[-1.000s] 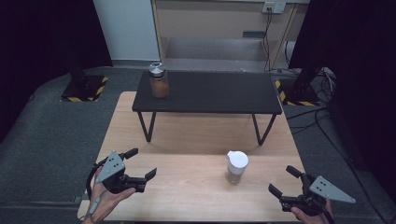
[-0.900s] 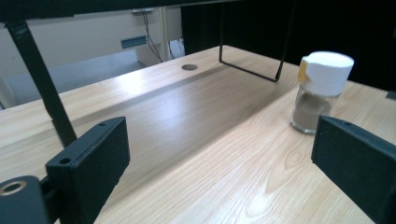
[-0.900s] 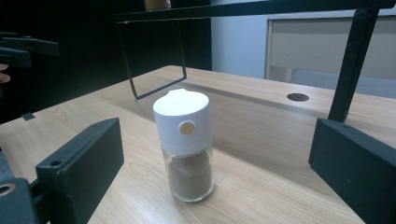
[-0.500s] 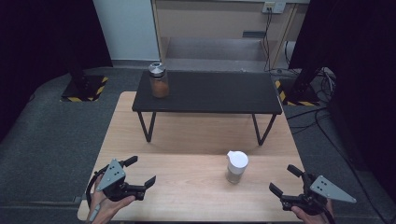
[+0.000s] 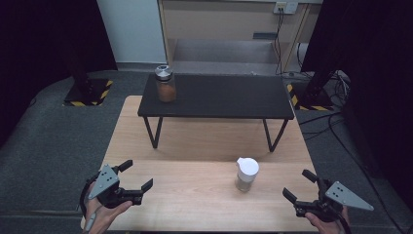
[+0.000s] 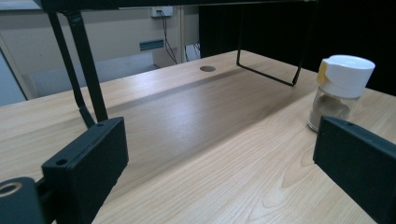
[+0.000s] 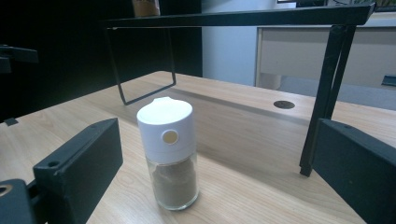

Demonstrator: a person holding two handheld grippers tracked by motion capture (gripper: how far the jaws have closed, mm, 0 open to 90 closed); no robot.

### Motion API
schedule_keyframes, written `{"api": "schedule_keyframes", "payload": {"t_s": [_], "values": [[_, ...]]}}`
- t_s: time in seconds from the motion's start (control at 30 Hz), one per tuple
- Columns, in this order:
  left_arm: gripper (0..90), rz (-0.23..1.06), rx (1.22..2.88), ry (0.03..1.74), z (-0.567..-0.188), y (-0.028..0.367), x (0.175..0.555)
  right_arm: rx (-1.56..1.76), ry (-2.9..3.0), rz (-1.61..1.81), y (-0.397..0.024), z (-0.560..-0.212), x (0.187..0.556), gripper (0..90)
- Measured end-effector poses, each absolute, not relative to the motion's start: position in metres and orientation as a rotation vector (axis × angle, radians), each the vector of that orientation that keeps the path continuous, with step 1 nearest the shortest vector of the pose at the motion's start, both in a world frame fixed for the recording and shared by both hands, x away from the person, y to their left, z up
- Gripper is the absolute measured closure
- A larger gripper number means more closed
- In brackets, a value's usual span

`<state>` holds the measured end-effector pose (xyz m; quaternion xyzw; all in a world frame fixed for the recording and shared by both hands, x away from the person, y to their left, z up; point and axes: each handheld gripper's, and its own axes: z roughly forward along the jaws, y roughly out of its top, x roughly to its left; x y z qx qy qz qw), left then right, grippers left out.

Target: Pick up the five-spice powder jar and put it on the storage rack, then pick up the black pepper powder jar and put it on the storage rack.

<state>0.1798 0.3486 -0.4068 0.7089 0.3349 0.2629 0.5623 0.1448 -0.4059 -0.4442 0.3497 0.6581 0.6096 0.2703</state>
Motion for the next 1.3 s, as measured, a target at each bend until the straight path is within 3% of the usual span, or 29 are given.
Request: {"api": "schedule_keyframes", "payload": {"t_s": [0.4,1.3], "values": [[0.0,0.582,1.564,0.765,-0.414,0.367,0.177,0.946,1.780,1.645,-0.406,-0.445,0.148,2.8],[0.0,0.544,1.583,0.679,-0.415,0.368,0.185,0.952,1.818,1.650,-0.410,-0.443,0.147,0.8]]}}
